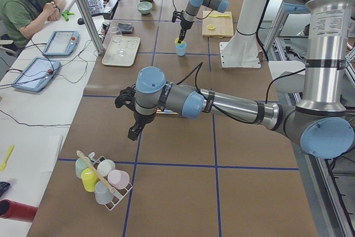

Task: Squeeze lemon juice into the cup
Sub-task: 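Open the right gripper to drop the lemon slice into the blue cup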

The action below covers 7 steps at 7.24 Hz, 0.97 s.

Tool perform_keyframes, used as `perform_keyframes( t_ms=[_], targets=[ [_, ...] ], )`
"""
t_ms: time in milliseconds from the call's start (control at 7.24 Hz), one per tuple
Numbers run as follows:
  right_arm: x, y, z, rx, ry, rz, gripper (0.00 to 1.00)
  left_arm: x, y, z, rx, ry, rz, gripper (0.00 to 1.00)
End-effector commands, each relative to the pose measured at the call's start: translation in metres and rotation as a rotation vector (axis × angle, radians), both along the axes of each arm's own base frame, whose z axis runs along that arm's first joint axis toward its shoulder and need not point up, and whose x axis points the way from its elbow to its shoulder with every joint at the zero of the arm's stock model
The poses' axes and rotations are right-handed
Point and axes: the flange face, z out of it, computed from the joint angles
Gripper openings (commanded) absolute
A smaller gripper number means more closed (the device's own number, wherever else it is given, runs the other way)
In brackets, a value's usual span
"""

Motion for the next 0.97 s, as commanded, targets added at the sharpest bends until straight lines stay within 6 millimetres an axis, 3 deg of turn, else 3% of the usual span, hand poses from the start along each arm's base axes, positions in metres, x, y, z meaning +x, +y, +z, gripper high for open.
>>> perform_keyframes(
  t_ms=[0, 138, 552, 690, 828],
  targets=[
    [-0.001, 0.0, 0.003, -0.002, 0.006, -0.001, 0.76, 0.0, 0.0, 0.0, -0.002, 0.0, -0.002, 1.0],
    [-0.001, 0.0, 0.003, -0.002, 0.006, -0.001, 1.0, 0.001, 0.0, -0.001, 0.001, 0.0, 0.0, 1.0],
    [0.002, 0.0, -0.001, 0.003, -0.002, -0.005, 1.0, 0.001, -0.001, -0.002, 0.001, 0.002, 0.0, 1.0],
    [0.018, -0.02, 0.001, 0.018, 0.008, -0.046, 1.0, 0.0, -0.004, -0.008, 0.017, -0.004, -0.002, 1.0],
    [0.045, -0.055, 0.006, 0.024, 0.017, -0.096, 1.0, 0.001, -0.009, -0.019, 0.038, -0.002, -0.001, 1.0]
  ],
)
